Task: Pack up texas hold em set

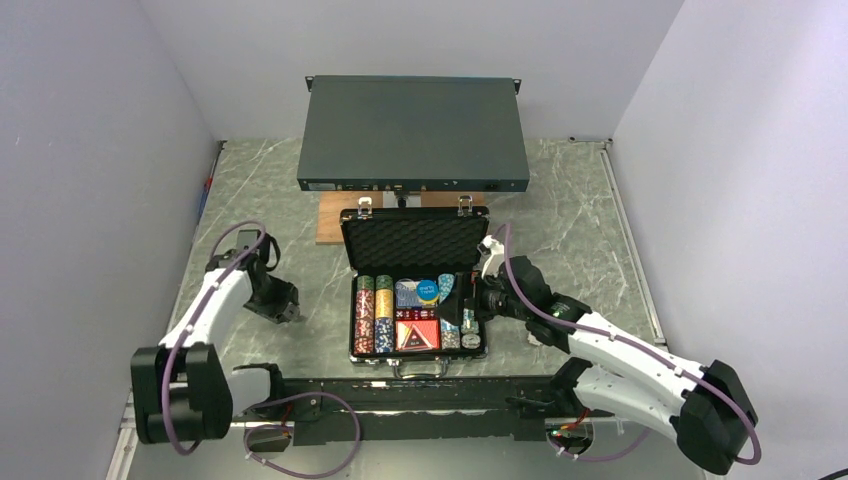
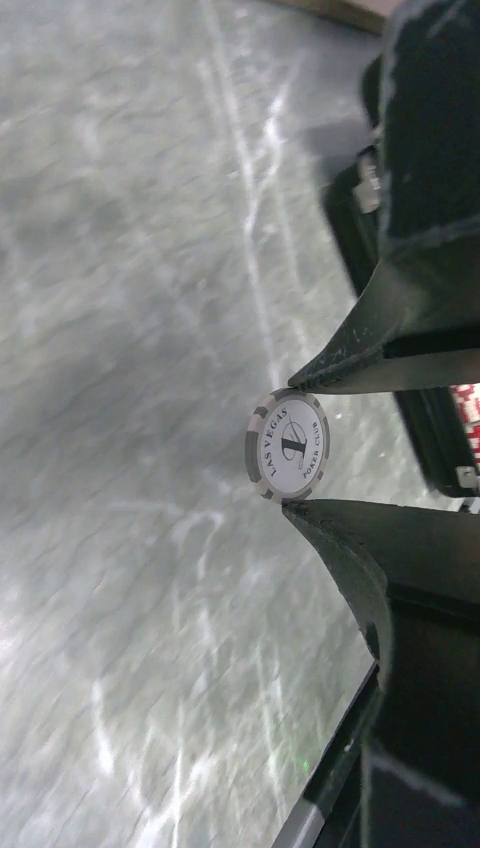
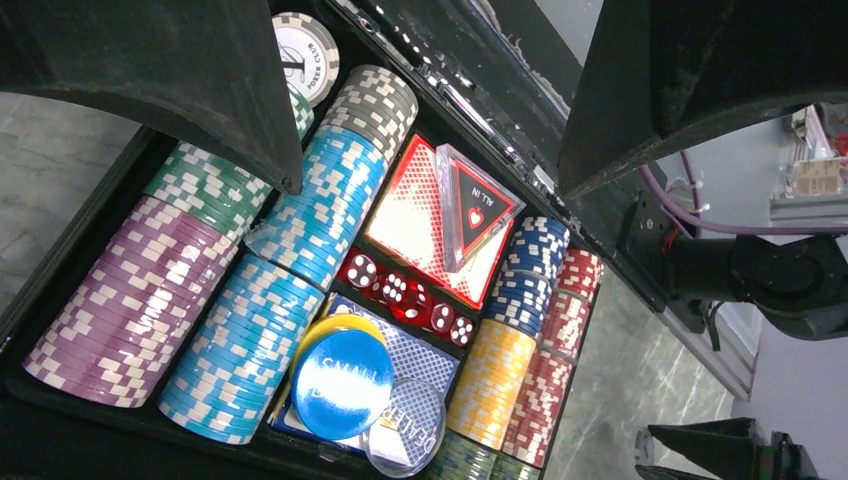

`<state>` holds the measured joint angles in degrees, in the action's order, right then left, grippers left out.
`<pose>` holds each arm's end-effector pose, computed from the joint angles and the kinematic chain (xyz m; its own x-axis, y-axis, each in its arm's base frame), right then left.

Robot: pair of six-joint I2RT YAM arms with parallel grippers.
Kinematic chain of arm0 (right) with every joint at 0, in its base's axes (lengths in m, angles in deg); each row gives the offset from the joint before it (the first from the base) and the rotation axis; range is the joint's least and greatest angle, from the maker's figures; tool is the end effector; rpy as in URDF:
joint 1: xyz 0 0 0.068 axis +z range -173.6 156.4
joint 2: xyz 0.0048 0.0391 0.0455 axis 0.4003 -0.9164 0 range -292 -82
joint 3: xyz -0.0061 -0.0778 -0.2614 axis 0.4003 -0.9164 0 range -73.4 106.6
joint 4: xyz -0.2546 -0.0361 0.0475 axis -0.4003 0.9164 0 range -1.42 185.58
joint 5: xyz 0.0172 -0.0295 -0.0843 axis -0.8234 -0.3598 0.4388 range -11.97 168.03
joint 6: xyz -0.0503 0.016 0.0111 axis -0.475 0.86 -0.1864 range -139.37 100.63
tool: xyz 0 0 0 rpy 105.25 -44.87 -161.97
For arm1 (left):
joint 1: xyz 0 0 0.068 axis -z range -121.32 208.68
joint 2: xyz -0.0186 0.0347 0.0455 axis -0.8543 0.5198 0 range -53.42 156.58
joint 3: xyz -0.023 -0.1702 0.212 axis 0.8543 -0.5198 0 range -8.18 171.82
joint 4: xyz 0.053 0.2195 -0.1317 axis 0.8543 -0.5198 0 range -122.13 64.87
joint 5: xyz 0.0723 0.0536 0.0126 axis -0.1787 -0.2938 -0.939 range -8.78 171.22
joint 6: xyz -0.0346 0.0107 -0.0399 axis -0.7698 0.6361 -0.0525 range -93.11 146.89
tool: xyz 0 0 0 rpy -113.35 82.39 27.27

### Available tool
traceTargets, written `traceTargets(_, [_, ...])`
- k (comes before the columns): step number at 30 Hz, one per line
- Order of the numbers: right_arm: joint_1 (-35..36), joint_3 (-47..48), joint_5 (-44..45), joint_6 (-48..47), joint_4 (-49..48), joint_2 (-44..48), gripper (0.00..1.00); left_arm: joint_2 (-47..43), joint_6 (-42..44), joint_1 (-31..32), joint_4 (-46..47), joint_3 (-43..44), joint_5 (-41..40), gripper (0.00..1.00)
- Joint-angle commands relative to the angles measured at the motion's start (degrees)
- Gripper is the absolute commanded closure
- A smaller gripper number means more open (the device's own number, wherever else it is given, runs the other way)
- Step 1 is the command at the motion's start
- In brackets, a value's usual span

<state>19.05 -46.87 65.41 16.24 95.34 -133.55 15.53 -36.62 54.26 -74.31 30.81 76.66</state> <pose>0.1388 0.1383 0.2136 -0.7794 0.0545 -0.6241 -0.4230 0.6891 0.5884 0.1871 0.0173 0.1821 -0.3546 -0.9223 -0.1540 -0.9173 0.3750 -0.1337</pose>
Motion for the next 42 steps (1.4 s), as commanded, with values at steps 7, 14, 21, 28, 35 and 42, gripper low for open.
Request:
traceTargets(7, [2.0, -0.3, -4.0, 4.8, -13.9, -4.7, 0.02, -11.6, -13.4, 18.1, 3.7, 2.0, 13.5, 0.68])
traceTargets(14, [8.8, -1.1, -0.4, 8.2, -23.4, -7.1, 0.07, -5.6, -21.1, 35.0, 11.7, 8.4, 15.7, 0.67])
traceTargets(21, [12.1, -3.1, 6.4, 13.0, -26.0, -7.5, 0.22, 4.0, -22.3, 45.5, 14.3, 17.5, 15.7, 0.68])
traceTargets(28, [12.1, -4.4, 10.6, 11.2, -20.2, -3.1, 0.21, -0.9, -20.1, 44.3, 5.9, 14.3, 5.0, 0.56])
traceTargets(35, [12.1, -3.5, 11.3, 9.5, -16.2, -1.8, 0.20, -17.7, -26.2, 41.3, -8.7, -0.9, -4.2, 0.31])
traceTargets(42, [12.2, -2.4, 10.3, 9.3, -15.8, -3.5, 0.20, -27.8, -34.2, 40.6, -12.0, -10.8, -5.8, 0.21])
